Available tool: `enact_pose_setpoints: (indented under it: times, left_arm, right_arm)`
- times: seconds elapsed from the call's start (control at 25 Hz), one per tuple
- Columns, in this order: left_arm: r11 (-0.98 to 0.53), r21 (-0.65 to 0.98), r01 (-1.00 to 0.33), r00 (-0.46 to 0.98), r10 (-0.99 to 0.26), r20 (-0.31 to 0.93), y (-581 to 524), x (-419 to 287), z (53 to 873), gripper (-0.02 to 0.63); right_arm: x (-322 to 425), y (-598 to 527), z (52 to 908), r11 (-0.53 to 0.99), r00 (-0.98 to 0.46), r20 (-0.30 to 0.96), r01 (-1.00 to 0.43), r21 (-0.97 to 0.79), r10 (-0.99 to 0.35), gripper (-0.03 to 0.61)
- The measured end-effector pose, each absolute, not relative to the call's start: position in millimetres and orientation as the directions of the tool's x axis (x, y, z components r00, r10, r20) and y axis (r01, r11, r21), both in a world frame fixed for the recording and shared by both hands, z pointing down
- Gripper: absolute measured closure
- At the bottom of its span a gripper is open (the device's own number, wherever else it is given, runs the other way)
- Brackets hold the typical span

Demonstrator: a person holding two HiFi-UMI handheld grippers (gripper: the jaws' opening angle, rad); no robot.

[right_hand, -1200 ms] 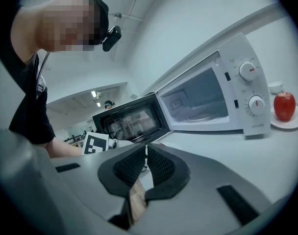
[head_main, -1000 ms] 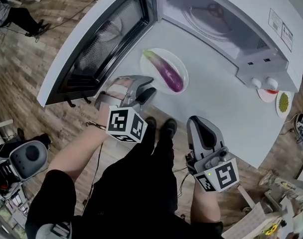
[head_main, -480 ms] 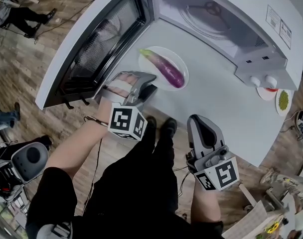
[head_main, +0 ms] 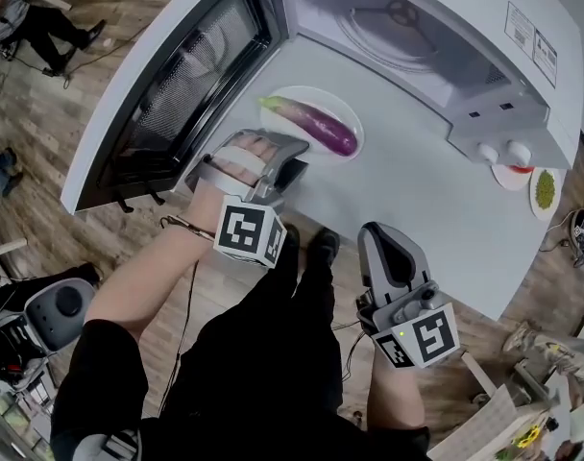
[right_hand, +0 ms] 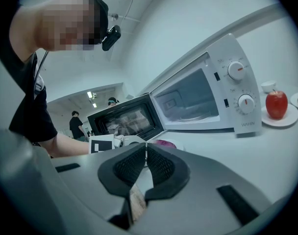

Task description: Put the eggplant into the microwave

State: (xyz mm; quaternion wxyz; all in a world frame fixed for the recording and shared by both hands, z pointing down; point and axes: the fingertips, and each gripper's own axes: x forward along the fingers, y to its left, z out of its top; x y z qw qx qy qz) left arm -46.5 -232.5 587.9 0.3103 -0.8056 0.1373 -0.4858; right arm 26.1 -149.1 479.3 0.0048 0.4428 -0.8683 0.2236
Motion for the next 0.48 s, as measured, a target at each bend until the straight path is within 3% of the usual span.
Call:
enact_pose_setpoints:
  times: [0.48]
  left_arm:
    - [-0.722, -0.678, 0.133, 0.496, -0.544, 0.677, -235, -33, 594, 0.566]
  right_arm:
    - [38, -139, 486, 0.488, -0.591, 0.206, -0.780, -0.391, -0.780, 0.560]
